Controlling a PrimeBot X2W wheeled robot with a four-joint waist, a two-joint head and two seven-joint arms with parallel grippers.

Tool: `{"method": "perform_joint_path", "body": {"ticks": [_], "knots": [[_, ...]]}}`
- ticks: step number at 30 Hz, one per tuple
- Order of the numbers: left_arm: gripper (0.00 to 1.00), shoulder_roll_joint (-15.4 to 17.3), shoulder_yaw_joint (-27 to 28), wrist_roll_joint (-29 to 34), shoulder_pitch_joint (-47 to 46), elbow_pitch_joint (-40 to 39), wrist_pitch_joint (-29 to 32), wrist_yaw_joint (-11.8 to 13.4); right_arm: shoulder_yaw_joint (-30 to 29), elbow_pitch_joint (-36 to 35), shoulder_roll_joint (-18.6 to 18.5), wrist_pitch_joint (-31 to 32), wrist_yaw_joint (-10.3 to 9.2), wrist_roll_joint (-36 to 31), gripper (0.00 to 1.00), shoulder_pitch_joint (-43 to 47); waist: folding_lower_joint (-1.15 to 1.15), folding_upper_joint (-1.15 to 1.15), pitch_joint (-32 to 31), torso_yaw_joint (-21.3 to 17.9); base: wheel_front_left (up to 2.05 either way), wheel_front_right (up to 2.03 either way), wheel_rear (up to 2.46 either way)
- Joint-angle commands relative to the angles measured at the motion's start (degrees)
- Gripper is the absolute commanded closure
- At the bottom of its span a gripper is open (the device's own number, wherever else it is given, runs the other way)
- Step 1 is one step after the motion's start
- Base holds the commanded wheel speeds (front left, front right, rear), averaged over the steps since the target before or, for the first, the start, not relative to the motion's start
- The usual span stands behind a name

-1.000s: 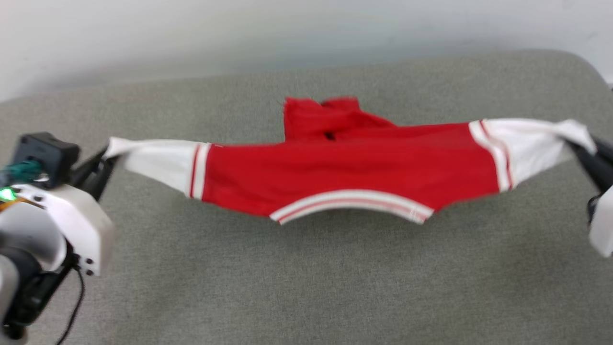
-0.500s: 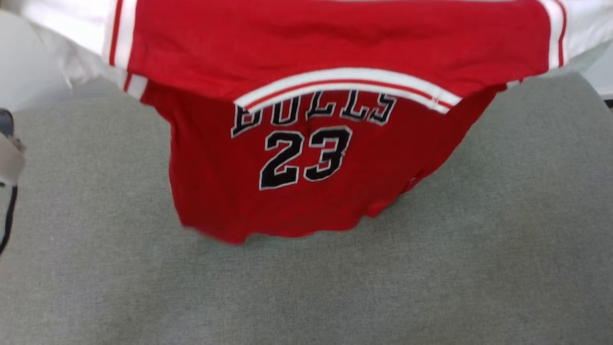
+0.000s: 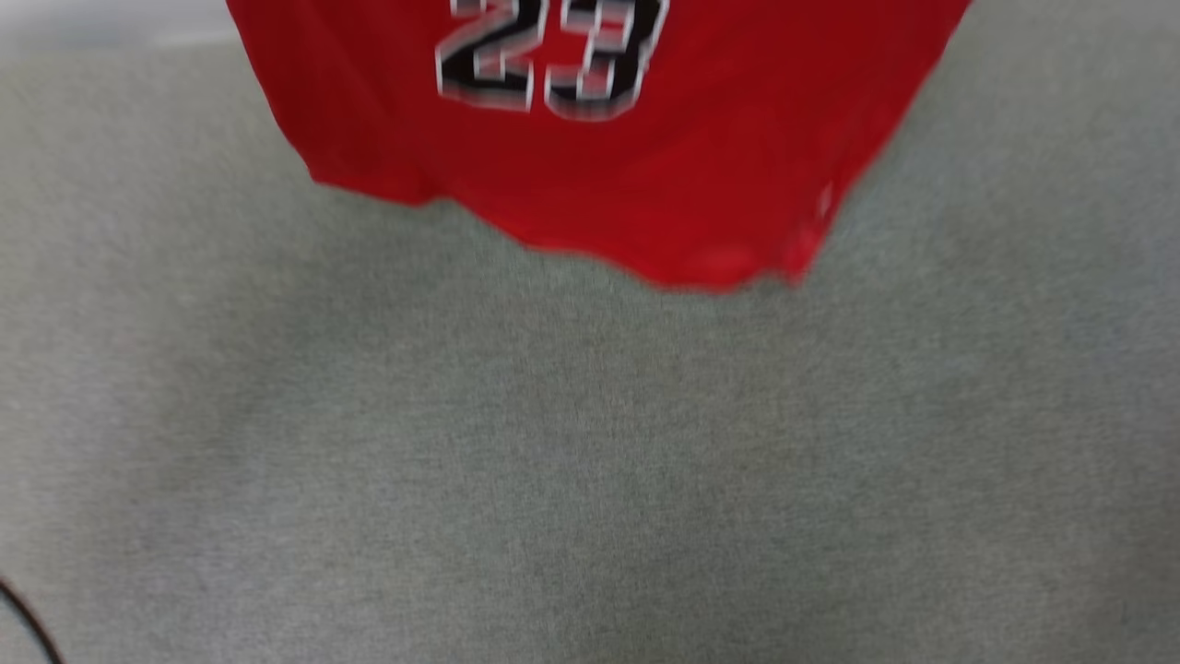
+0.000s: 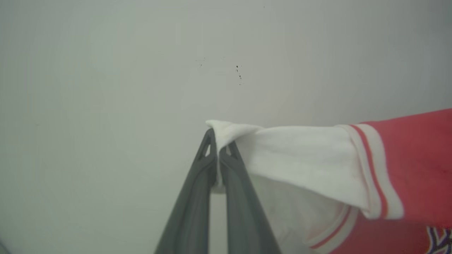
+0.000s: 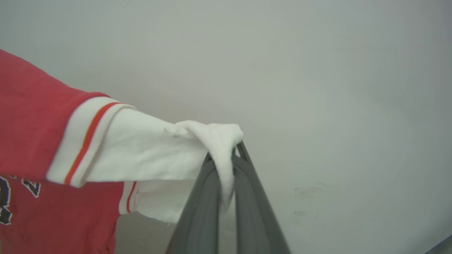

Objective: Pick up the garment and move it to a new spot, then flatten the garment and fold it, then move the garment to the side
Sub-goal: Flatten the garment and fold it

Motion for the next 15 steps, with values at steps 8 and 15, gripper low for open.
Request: {"method": "perform_joint_path", "body": {"ticks": [8,15], "knots": [[1.00,-5.68,-3.49,4.78,-19.93,15.87,-5.66,-1.24,2.88,12.61,1.63,-8.07,-0.04,-4.30,1.00,-18.38,0.00,0.00,14.03,0.56,0.00,0.00,0.00],[1.00,-9.69,-4.20,6.82,-31.67,27.82,-12.67,-1.20,3.84,25.35,4.80,-16.42,-0.05,-8.87,1.00,-31.78,0.00,0.00,19.41,2.30,0.00,0.00,0.00]]}}
